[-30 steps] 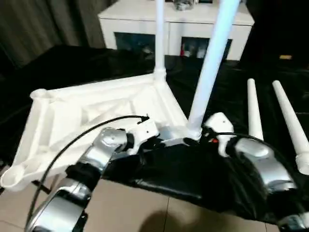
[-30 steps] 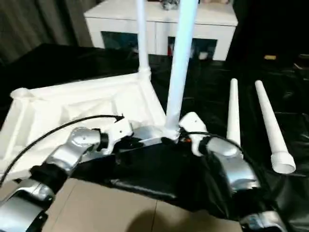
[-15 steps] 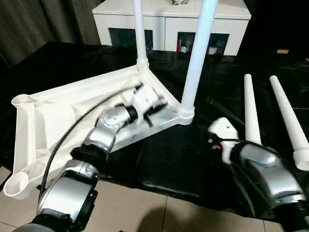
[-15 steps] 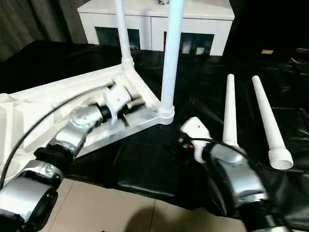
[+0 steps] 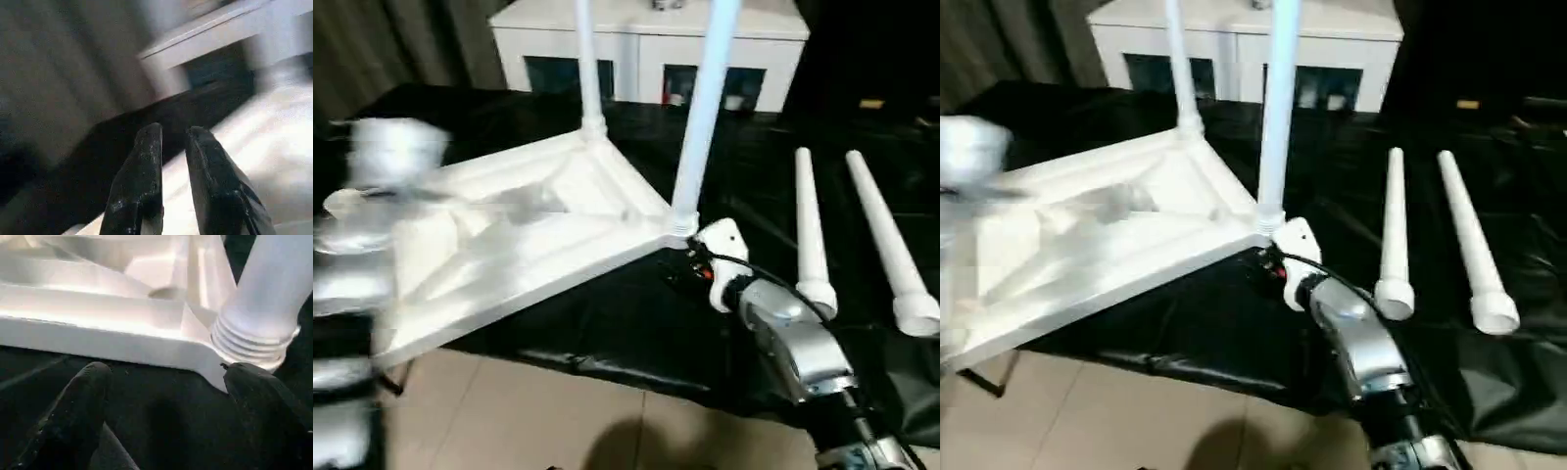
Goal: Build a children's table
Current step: Rotate leg to tighten, then rotate table base
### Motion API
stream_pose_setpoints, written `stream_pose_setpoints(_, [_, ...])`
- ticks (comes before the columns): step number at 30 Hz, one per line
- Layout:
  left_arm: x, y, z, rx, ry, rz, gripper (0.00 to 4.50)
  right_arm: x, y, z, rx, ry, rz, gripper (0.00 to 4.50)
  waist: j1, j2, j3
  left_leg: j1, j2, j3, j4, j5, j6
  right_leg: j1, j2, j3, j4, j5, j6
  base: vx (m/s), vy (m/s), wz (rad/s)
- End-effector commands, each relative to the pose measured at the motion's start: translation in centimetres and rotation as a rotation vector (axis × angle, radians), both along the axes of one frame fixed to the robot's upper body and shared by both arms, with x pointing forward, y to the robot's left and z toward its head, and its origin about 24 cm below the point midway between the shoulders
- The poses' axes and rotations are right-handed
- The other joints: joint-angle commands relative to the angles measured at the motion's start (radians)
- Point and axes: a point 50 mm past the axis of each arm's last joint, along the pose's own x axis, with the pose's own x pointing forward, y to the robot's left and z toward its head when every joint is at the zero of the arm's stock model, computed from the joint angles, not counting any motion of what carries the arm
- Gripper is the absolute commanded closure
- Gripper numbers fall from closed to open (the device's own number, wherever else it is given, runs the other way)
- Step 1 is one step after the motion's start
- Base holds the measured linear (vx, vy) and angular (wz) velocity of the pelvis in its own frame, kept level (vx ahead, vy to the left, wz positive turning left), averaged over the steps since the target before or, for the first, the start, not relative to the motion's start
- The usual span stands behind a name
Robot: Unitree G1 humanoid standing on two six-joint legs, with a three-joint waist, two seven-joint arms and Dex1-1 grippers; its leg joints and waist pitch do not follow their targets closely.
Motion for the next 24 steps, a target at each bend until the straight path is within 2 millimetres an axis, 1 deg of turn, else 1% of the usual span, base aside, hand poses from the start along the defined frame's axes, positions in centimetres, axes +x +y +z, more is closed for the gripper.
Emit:
stream_pose_setpoints(1, [-2.4, 4.3, 0.5, 0.002, 0.023, 0.19, 3.56, 0.4, 0.3, 0.1, 0.002, 0.015, -0.027, 0.48, 0.002, 0.004, -0.068, 0.022, 0.031, -0.011, -0.08, -0.224, -0.007, 0.047, -0.042, 0.038, -0.044, -0.165, -0.206, 0.0, 0.0, 0.0])
stream_pose_setpoints(2, [-3.6, 6.1, 0.2, 0.002, 0.06, 0.267, 3.56, 0.5, 0.4, -0.1, -0.006, 0.022, -0.03, 0.48, 0.0, 0.004, -0.066, 0.02, 0.029, -0.01, -0.082, -0.229, -0.005, 0.046, -0.039, 0.038, -0.046, -0.166, -0.2, 0.0, 0.0, 0.0])
stream_pose_setpoints(3, [-4.4, 7.1, -0.2, 0.002, 0.089, 0.309, 3.56, 0.5, 0.5, -0.2, -0.012, 0.027, -0.031, 0.48, 0.003, 0.004, -0.064, 0.027, 0.03, -0.012, -0.085, -0.233, -0.013, 0.044, -0.039, 0.039, -0.048, -0.167, -0.194, 0.0, 0.0, 0.0])
stream_pose_setpoints(4, [-4.4, 7.2, -0.2, 0.002, 0.091, 0.312, 3.56, 0.5, 0.5, -0.2, -0.012, 0.027, -0.031, 0.48, 0.005, 0.008, -0.065, 0.031, 0.031, -0.011, -0.084, -0.234, -0.018, 0.04, -0.039, 0.039, -0.048, -0.157, -0.196, 0.0, 0.0, 0.0])
stream_pose_setpoints(5, [-6.1, 9.0, -1.8, -0.023, 0.208, 0.357, 3.56, 0.5, 0.7, -0.4, -0.018, 0.038, -0.026, 0.48, 0.008, -0.003, -0.063, 0.033, 0.032, -0.008, -0.085, -0.244, -0.021, 0.036, -0.037, 0.041, -0.048, -0.146, -0.197, 0.0, 0.0, 0.0])
stream_pose_setpoints(6, [-6.6, 9.4, -2.4, -0.04, 0.249, 0.36, 3.56, 0.5, 0.8, -0.4, -0.018, 0.041, -0.024, 0.48, 0.009, -0.002, -0.063, 0.03, 0.03, -0.009, -0.087, -0.249, -0.023, 0.039, -0.038, 0.041, -0.045, -0.15, -0.195, 0.0, 0.0, 0.0])
stream_pose_setpoints(8, [-7.5, 9.8, -3.8, -0.057, 0.347, 0.359, 3.56, 0.5, 1.1, -0.5, -0.02, 0.045, -0.015, 0.48, 0.013, 0.0, -0.063, 0.034, 0.03, -0.009, -0.09, -0.264, -0.031, 0.036, -0.04, 0.043, -0.048, -0.158, -0.188, 0.0, 0.0, 0.0])
stream_pose_setpoints(9, [-7.8, 9.6, -4.7, -0.085, 0.395, 0.327, 3.56, 0.5, 1.2, -0.5, -0.02, 0.047, -0.011, 0.48, 0.017, -0.003, -0.063, 0.036, 0.033, -0.009, -0.091, -0.275, -0.039, 0.034, -0.041, 0.045, -0.049, -0.159, -0.19, 0.0, 0.0, 0.0])
stream_pose_setpoints(10, [-8.0, 9.3, -5.7, -0.126, 0.448, 0.294, 3.56, 0.6, 1.3, -0.6, -0.02, 0.048, -0.009, 0.48, 0.023, -0.001, -0.064, 0.038, 0.034, -0.008, -0.092, -0.281, -0.05, 0.032, -0.045, 0.046, -0.048, -0.156, -0.194, 0.0, 0.0, 0.0])
stream_pose_setpoints(11, [-8.1, 9.0, -6.3, -0.154, 0.478, 0.271, 3.56, 0.6, 1.3, -0.6, -0.021, 0.049, -0.008, 0.48, 0.023, 0.0, -0.062, 0.037, 0.033, -0.008, -0.094, -0.289, -0.055, 0.031, -0.044, 0.046, -0.048, -0.157, -0.196, 0.0, 0.0, 0.0])
stream_pose_setpoints(12, [-8.4, 8.5, -7.3, -0.188, 0.542, 0.23, 3.56, 0.6, 1.4, -0.6, -0.022, 0.051, -0.008, 0.48, 0.027, 0.0, -0.061, 0.042, 0.033, -0.007, -0.094, -0.315, -0.067, 0.028, -0.044, 0.047, -0.051, -0.162, -0.199, 0.0, 0.0, 0.0])
stream_pose_setpoints(13, [-8.4, 8.5, -7.4, -0.189, 0.543, 0.229, 3.56, 0.6, 1.4, -0.6, -0.022, 0.051, -0.008, 0.48, 0.029, -0.001, -0.061, 0.043, 0.033, -0.007, -0.095, -0.333, -0.075, 0.028, -0.044, 0.047, -0.052, -0.161, -0.198, 0.0, 0.0, 0.0])
stream_pose_setpoints(14, [-8.6, 8.3, -7.8, -0.2, 0.576, 0.211, 3.56, 0.6, 1.4, -0.6, -0.022, 0.051, -0.008, 0.48, 0.029, -0.002, -0.06, 0.041, 0.033, -0.008, -0.097, -0.338, -0.076, 0.031, -0.044, 0.047, -0.051, -0.16, -0.198, 0.0, 0.0, 0.0])
stream_pose_setpoints(16, [-8.8, 7.2, -8.9, -0.233, 0.656, 0.158, 3.56, 0.8, 1.5, -0.6, -0.023, 0.05, -0.01, 0.48, 0.028, -0.004, -0.059, 0.035, 0.035, -0.013, -0.1, -0.352, -0.08, 0.038, -0.049, 0.047, -0.049, -0.174, -0.194, 0.0, 0.0, 0.0])
stream_pose_setpoints(17, [-8.9, 7.0, -9.1, -0.239, 0.672, 0.143, 3.56, 0.9, 1.6, -0.5, -0.022, 0.05, -0.011, 0.48, 0.027, -0.005, -0.058, 0.036, 0.035, -0.013, -0.1, -0.359, -0.081, 0.036, -0.05, 0.047, -0.05, -0.183, -0.195, 0.0, 0.0, 0.0])
stream_pose_setpoints(18, [-8.7, 6.4, -9.2, -0.248, 0.684, 0.098, 3.56, 1.0, 1.6, -0.5, -0.019, 0.048, -0.012, 0.48, 0.026, -0.008, -0.055, 0.035, 0.033, -0.013, -0.1, -0.376, -0.077, 0.035, -0.049, 0.048, -0.055, -0.213, -0.192, 0.0, 0.0, 0.0])
stream_pose_setpoints(19, [-8.7, 6.3, -9.2, -0.25, 0.684, 0.094, 3.56, 1.0, 1.6, -0.5, -0.019, 0.048, -0.012, 0.48, 0.027, -0.009, -0.056, 0.036, 0.033, -0.015, -0.099, -0.382, -0.075, 0.037, -0.051, 0.049, -0.057, -0.234, -0.188, 0.0, 0.0, 0.0])
stream_pose_setpoints(20, [-8.5, 5.9, -9.2, -0.263, 0.687, 0.066, 3.56, 1.0, 1.6, -0.4, -0.017, 0.047, -0.013, 0.48, 0.028, -0.007, -0.054, 0.038, 0.034, -0.014, -0.1, -0.389, -0.073, 0.034, -0.051, 0.049, -0.06, -0.248, -0.185, 0.0, 0.0, 0.0])
stream_pose_setpoints(21, [-8.4, 5.3, -9.1, -0.271, 0.695, 0.025, 3.56, 1.0, 1.6, -0.4, -0.017, 0.047, -0.013, 0.48, 0.028, -0.009, -0.053, 0.039, 0.034, -0.015, -0.1, -0.397, -0.072, 0.033, -0.05, 0.05, -0.062, -0.265, -0.182, 0.0, 0.0, 0.0])
stream_pose_setpoints(22, [-8.1, 4.2, -8.9, -0.282, 0.704, -0.048, 3.56, 1.1, 1.5, -0.4, -0.019, 0.047, -0.014, 0.48, 0.03, -0.009, -0.054, 0.04, 0.035, -0.015, -0.1, -0.397, -0.073, 0.033, -0.05, 0.05, -0.063, -0.272, -0.18, 0.0, 0.0, 0.0])
stream_pose_setpoints(23, [-8.1, 4.1, -8.9, -0.282, 0.706, -0.057, 3.56, 1.1, 1.5, -0.5, -0.02, 0.047, -0.014, 0.48, 0.031, -0.009, -0.055, 0.041, 0.036, -0.015, -0.1, -0.395, -0.075, 0.033, -0.051, 0.05, -0.061, -0.268, -0.183, 0.0, 0.0, 0.0])
stream_pose_setpoints(24, [-7.9, 3.3, -8.8, -0.281, 0.718, -0.11, 3.56, 1.1, 1.4, -0.5, -0.025, 0.047, -0.016, 0.48, 0.032, -0.009, -0.055, 0.042, 0.036, -0.014, -0.099, -0.389, -0.075, 0.032, -0.049, 0.05, -0.061, -0.258, -0.187, 0.0, 0.0, 0.0])
